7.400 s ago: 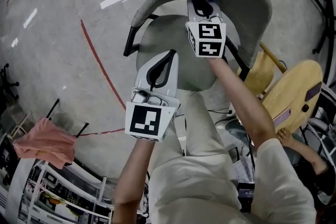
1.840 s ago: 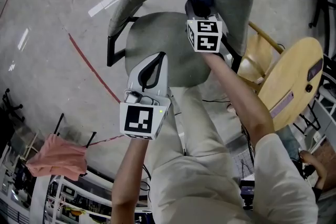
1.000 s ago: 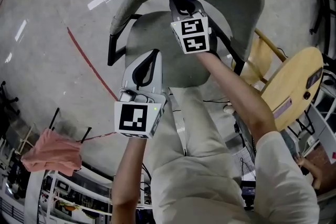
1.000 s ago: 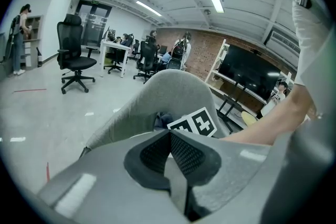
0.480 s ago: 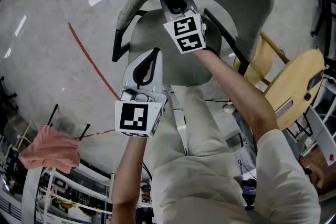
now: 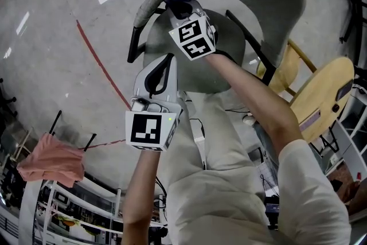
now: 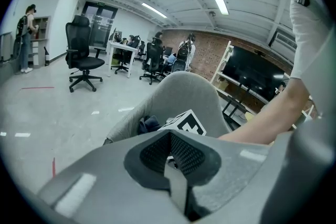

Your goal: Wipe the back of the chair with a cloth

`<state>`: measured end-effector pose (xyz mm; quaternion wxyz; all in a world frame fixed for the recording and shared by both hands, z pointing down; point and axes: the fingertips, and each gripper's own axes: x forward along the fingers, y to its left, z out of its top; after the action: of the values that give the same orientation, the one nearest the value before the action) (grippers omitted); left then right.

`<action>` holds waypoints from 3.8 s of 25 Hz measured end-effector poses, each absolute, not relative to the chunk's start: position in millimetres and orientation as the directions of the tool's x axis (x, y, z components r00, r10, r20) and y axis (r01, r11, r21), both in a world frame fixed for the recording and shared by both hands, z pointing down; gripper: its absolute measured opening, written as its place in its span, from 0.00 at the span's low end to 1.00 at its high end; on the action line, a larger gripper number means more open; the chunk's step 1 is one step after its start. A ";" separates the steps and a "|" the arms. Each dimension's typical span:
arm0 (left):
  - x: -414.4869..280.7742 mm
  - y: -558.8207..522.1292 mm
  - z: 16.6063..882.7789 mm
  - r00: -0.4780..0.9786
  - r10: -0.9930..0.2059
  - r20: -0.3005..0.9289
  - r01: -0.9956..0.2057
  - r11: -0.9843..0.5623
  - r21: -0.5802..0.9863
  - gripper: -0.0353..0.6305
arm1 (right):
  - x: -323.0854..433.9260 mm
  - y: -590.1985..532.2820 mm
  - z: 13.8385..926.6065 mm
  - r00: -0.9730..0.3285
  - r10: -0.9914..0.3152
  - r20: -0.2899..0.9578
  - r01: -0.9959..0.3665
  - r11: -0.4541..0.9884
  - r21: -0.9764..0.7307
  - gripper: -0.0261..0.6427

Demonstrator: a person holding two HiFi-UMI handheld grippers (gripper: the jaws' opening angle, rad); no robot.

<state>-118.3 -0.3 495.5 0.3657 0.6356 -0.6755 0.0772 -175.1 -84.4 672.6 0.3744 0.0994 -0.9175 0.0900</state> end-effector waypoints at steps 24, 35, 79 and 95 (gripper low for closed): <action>-111.6 17.7 484.0 0.075 -0.808 0.584 -0.921 0.168 0.352 0.06 | -187.9 20.3 678.0 -0.652 0.327 0.684 0.114 0.934 -0.337 0.15; -90.7 29.6 461.6 0.109 -0.823 0.558 -0.936 0.104 0.336 0.06 | -134.4 4.8 622.9 -0.757 0.151 0.636 -0.133 0.917 -0.375 0.15; 104.4 220.9 196.8 0.285 -0.867 0.409 -0.942 -0.174 0.288 0.06 | 148.4 194.0 212.9 -0.850 -0.272 0.452 -0.409 0.880 -0.240 0.15; 210.8 238.8 123.2 0.176 -0.947 0.268 -0.961 -0.106 0.254 0.06 | 262.3 230.9 107.5 -0.891 -0.392 0.229 -0.423 0.901 -0.101 0.15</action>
<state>210.8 238.8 123.2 0.1873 0.7435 -0.6417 0.0189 262.3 230.9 107.5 0.1020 0.2101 -0.9695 0.0743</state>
